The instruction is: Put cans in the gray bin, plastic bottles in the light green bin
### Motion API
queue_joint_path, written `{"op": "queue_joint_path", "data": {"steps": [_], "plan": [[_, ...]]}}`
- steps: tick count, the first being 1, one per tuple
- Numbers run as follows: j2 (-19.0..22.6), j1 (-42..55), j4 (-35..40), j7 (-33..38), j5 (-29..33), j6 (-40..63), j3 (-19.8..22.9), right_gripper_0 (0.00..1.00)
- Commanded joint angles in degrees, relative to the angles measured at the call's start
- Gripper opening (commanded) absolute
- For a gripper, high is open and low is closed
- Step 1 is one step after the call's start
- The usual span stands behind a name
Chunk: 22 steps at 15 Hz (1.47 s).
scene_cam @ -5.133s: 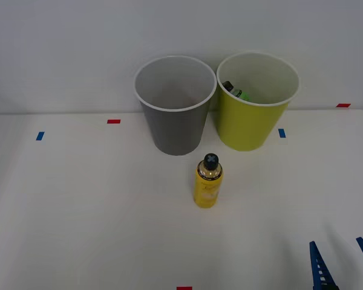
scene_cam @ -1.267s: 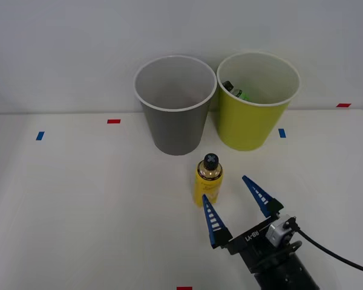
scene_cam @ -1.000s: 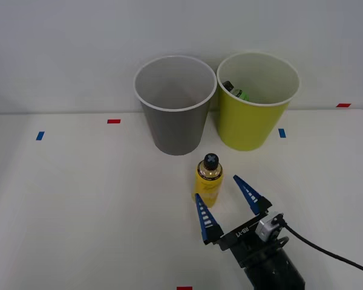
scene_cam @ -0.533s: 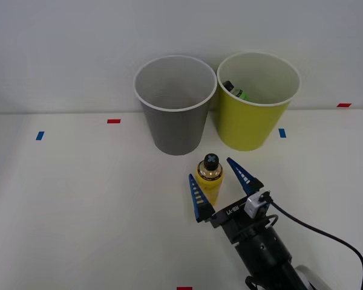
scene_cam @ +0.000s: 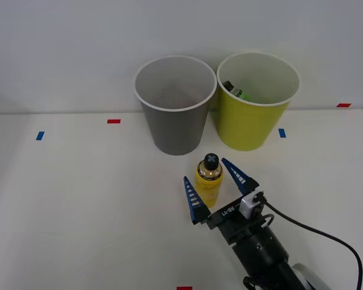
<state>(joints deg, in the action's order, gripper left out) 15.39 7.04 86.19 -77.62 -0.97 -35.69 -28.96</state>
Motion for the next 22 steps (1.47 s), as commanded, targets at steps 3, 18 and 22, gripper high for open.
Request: {"op": "queue_joint_path", "data": {"steps": [3,18,22], "plan": [[-1.1,-1.1,-0.1,-2.0,0.2,2.5,0.5,1.0],[-0.8,-1.1,0.0,-6.2,-1.0,3.1,0.6,0.0],[-1.2,-1.0,0.0,-6.8,-1.5,3.1,0.6,0.0]]}}
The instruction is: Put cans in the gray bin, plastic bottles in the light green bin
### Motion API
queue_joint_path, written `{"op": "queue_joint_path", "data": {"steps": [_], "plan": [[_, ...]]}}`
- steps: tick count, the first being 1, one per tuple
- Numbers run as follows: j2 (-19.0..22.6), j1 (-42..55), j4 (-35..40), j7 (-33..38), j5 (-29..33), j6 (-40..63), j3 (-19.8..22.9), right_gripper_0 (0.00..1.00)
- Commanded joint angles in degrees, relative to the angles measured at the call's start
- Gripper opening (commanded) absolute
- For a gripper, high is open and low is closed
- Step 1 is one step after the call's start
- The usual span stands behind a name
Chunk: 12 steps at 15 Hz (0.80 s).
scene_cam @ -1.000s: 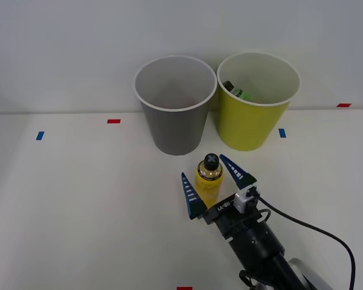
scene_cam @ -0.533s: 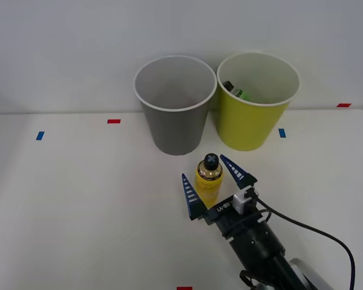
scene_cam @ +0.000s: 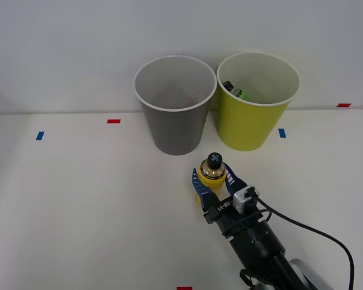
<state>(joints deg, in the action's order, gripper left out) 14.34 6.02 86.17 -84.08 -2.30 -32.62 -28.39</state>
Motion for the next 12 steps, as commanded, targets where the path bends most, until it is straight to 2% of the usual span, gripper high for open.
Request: {"op": "queue_joint_path", "data": {"steps": [1,7,12], "plan": [[-0.2,0.3,0.1,-0.5,-0.4,-0.1,0.0,0.0],[1.0,3.5,1.8,-0.1,-2.4,-4.0,0.4,0.0],[8.2,13.1,12.9,1.2,-5.7,-4.0,2.1,0.0]]}}
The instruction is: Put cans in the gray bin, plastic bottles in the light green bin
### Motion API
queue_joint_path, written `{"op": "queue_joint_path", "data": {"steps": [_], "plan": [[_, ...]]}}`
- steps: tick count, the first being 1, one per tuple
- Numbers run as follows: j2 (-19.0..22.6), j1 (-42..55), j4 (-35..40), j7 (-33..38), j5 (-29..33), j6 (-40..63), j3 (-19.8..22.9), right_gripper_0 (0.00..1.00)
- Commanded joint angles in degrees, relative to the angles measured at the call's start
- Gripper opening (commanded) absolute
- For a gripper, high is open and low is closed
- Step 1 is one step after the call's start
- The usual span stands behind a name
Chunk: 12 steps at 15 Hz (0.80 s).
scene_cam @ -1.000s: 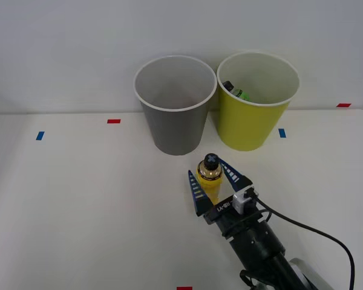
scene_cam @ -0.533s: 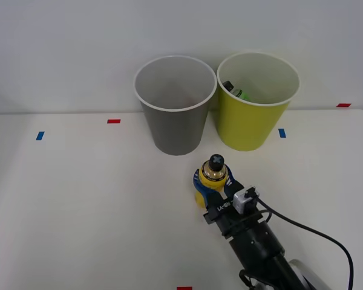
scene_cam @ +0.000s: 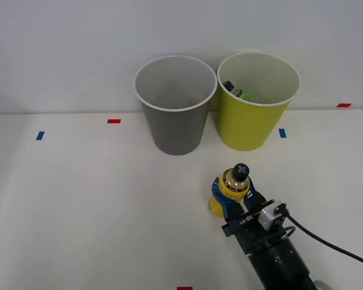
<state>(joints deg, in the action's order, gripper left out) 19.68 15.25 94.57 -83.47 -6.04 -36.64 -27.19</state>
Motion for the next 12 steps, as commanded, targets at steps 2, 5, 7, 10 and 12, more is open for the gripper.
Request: {"op": "queue_joint_path", "data": {"steps": [2,5,7,10,12], "plan": [[5.6,7.3,10.0,0.7,-6.0,-0.1,0.9,0.0],[8.2,7.5,16.4,1.2,-11.0,0.4,0.9,0.0],[8.6,5.8,18.9,1.6,-13.8,0.6,0.8,0.0],[8.4,2.0,24.0,1.8,-18.6,4.7,1.2,0.0],[7.7,-0.7,27.7,1.8,-22.3,8.3,2.5,0.0]]}}
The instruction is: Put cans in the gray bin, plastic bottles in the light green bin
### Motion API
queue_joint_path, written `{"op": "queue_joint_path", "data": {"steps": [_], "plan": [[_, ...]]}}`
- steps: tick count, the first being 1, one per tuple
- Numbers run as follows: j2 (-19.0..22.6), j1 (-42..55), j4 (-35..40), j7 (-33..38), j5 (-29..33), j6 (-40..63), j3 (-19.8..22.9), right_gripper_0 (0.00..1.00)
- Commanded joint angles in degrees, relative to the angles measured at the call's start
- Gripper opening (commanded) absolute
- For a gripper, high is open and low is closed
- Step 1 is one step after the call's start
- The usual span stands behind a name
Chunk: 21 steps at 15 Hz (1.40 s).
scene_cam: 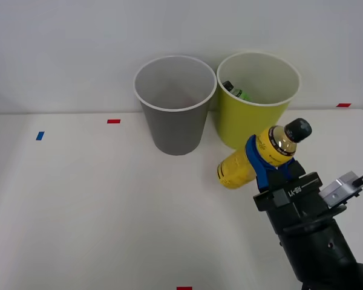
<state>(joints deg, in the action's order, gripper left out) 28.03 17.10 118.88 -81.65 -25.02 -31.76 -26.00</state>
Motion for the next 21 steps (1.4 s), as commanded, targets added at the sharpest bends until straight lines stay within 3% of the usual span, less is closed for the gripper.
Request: {"op": "queue_joint_path", "data": {"steps": [1,12,21], "plan": [[-1.0,-4.0,4.5,0.0,-3.8,5.5,2.3,0.0],[-12.9,-26.8,4.6,2.4,-6.6,41.2,21.3,0.0],[-12.5,-41.7,-13.7,-1.1,-3.4,41.5,25.1,0.0]]}}
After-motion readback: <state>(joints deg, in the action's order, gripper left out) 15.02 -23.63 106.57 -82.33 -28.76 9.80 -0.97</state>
